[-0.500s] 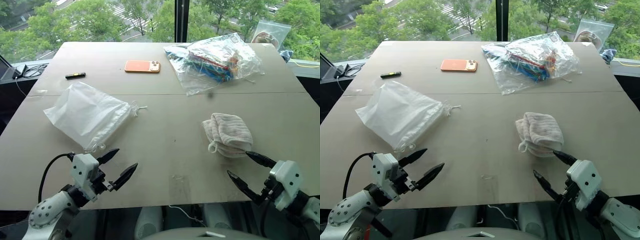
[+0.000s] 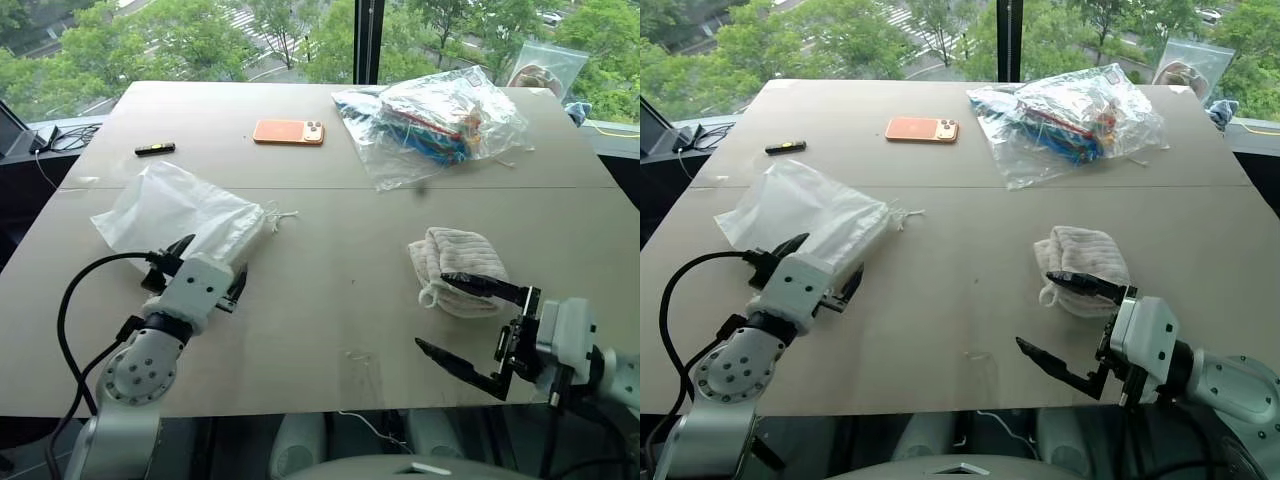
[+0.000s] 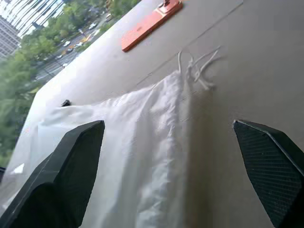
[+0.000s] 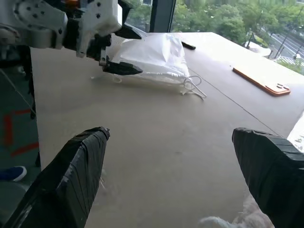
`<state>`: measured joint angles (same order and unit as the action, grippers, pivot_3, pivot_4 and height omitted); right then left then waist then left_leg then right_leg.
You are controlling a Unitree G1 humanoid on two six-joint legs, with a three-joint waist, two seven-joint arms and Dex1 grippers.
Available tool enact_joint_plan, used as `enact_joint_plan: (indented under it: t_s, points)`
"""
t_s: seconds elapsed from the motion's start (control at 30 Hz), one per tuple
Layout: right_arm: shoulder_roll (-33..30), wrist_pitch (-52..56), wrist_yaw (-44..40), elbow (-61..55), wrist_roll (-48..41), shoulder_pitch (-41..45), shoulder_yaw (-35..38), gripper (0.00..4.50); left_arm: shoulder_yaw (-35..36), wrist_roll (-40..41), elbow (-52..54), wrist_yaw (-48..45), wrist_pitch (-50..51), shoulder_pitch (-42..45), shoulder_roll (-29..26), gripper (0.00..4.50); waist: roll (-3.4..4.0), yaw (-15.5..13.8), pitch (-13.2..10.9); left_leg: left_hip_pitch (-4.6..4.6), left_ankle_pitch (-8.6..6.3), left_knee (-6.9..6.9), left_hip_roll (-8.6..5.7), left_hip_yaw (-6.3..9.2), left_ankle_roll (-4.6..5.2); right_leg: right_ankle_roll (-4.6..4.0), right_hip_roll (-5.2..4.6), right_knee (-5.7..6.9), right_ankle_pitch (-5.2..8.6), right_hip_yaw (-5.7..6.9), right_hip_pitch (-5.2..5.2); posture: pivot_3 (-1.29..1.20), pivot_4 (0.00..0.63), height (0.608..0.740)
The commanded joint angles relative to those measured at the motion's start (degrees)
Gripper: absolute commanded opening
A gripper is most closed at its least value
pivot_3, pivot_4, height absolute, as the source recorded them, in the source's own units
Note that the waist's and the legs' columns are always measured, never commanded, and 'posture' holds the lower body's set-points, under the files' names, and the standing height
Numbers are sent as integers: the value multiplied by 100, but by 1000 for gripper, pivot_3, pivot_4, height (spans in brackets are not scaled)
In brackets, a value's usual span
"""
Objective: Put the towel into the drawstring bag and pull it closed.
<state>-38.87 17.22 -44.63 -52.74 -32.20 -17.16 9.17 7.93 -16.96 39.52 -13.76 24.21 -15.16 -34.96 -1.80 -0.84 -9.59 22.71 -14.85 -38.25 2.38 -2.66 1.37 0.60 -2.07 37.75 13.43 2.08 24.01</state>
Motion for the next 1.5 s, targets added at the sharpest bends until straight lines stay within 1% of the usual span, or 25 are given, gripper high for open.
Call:
enact_joint_plan:
  t_s: [0.03,0.1,0.2,0.43,0.6,0.7,0.8,0.9,0.93,0.97,1.0,1.03,1.1,1.13,1.17,1.2,1.23,1.3,1.37,1.4,1.43,1.47,1.5]
  points:
    - [-17,141,189,-232,-31,141,-244,4500,-380,-998,-63,227,276,135,-67,4465,0,-10,0,0,0,0,0,-1,0,0,-2,-1,0,0,0,0,150,740]
    - [-17,147,230,-238,49,113,-338,4500,-523,-1284,-257,321,280,280,-4,4465,0,-14,0,2,-1,0,-1,0,2,0,-9,-3,0,1,0,0,150,740]
    - [-16,88,232,-165,104,73,-384,4500,-581,-1504,-526,344,386,492,63,4465,-1,-11,0,4,-3,-1,-1,0,5,0,-30,-4,0,2,0,0,150,740]
    - [-18,-4,145,94,129,146,-351,4500,-708,-1649,-1103,346,252,564,259,4465,-1,0,0,2,-3,0,1,0,5,1,-36,-2,-1,5,0,0,150,740]
    - [-9,-81,106,188,252,156,-415,4500,-781,-1903,-1454,565,161,745,354,4465,0,-6,1,1,-3,-1,0,1,6,1,-39,0,-1,8,-1,0,150,740]
    - [4,-98,130,179,288,140,-436,4500,-843,-2014,-1715,701,31,1047,390,4465,0,-9,1,1,-3,-2,0,4,6,1,-39,2,-1,11,-2,0,150,740]
    - [44,-80,232,187,362,131,-467,4500,-980,-2198,-2306,804,96,1640,412,4465,-1,-20,1,2,-2,-4,-2,6,6,2,-39,4,-2,14,-3,0,150,740]
    - [66,-33,327,190,422,172,-503,4500,-1076,-2286,-2771,853,36,1983,395,4465,-3,-3,3,2,-2,-6,-4,6,6,21,-35,5,-13,15,-5,0,150,740]
    - [72,3,374,188,453,190,-518,4500,-1131,-2289,-3104,888,22,2221,398,4465,-3,0,3,2,-2,-6,-5,3,6,22,-35,5,-14,13,-4,0,150,740]
    - [76,30,407,187,475,201,-529,4500,-1171,-2291,-3343,917,10,2390,400,3947,-3,-5,3,2,-2,-6,-5,1,6,22,-37,5,-14,11,-4,0,150,740]
    - [84,121,482,184,484,214,-543,4500,-1206,-2261,-3533,916,-32,2531,404,3753,-5,-6,4,2,-2,-6,-5,4,6,22,-37,6,-15,13,-5,0,150,740]
    - [104,190,596,193,554,254,-573,4500,-1240,-2181,-3715,838,-88,2674,401,3245,-5,-5,4,3,-2,-6,-5,8,6,22,-32,6,-15,16,-5,0,150,740]
    - [182,213,855,195,790,313,-597,4500,-1213,-1988,-3848,675,-167,2859,396,2505,-5,-4,4,4,-2,-6,-5,6,6,22,-27,8,-15,16,-4,0,150,740]
    - [169,362,1014,168,924,334,-619,4500,-1140,-1823,-3842,517,-135,2929,402,2036,-5,-5,4,4,-2,-6,-5,6,6,21,-27,8,-16,15,-4,0,150,740]
    - [111,636,1212,132,1107,389,-664,4500,-977,-1529,-3780,293,-24,3003,462,1637,-5,-5,4,4,-2,-6,-5,6,6,19,-29,8,-16,15,-4,0,150,740]
    - [37,880,1364,107,1276,459,-715,4500,-794,-1198,-3698,68,39,3085,511,1350,-4,-7,4,3,-2,-6,-6,5,6,17,-33,9,-18,14,-4,0,150,740]
    - [-20,1073,1457,87,1372,540,-748,4500,-595,-811,-3605,-212,100,3176,554,822,-4,-13,4,3,-2,-7,-5,5,6,3,-46,11,-26,16,-5,0,150,740]
    - [-211,1359,1425,67,1425,744,-755,4500,-15,206,-3315,-940,711,3563,691,34,-4,-12,4,4,-2,-10,-6,5,6,2,-48,12,-27,18,-4,0,150,740]
    - [-291,1584,1338,55,1248,867,-689,4500,342,905,-3130,-1452,1331,3853,693,34,-13,-10,-1,12,-1,-17,-8,11,6,2,-45,12,-27,25,-2,0,150,740]
    - [-243,1844,1299,74,848,875,-481,4500,523,1360,-3011,-1834,1906,4055,603,34,-16,-6,-1,14,-1,-17,-9,14,6,2,-38,12,-27,28,-2,0,150,740]
    - [-295,1994,1279,116,780,871,-343,4500,628,1776,-2897,-2228,2408,4212,450,34,-16,-2,-1,14,-1,-17,-10,17,6,3,-18,12,-26,26,-4,0,150,740]
    - [-416,2087,1275,185,868,843,-270,4500,722,2235,-2751,-2609,3017,4326,320,34,-16,3,-1,15,-1,-16,-11,20,5,4,-14,11,-25,26,-4,0,150,740]
    - [-635,2017,1228,302,1149,778,-288,4500,744,2633,-2639,-2958,3432,4394,170,34,-15,14,-1,15,-1,-16,-12,20,5,7,-11,12,-24,24,-5,0,150,740]
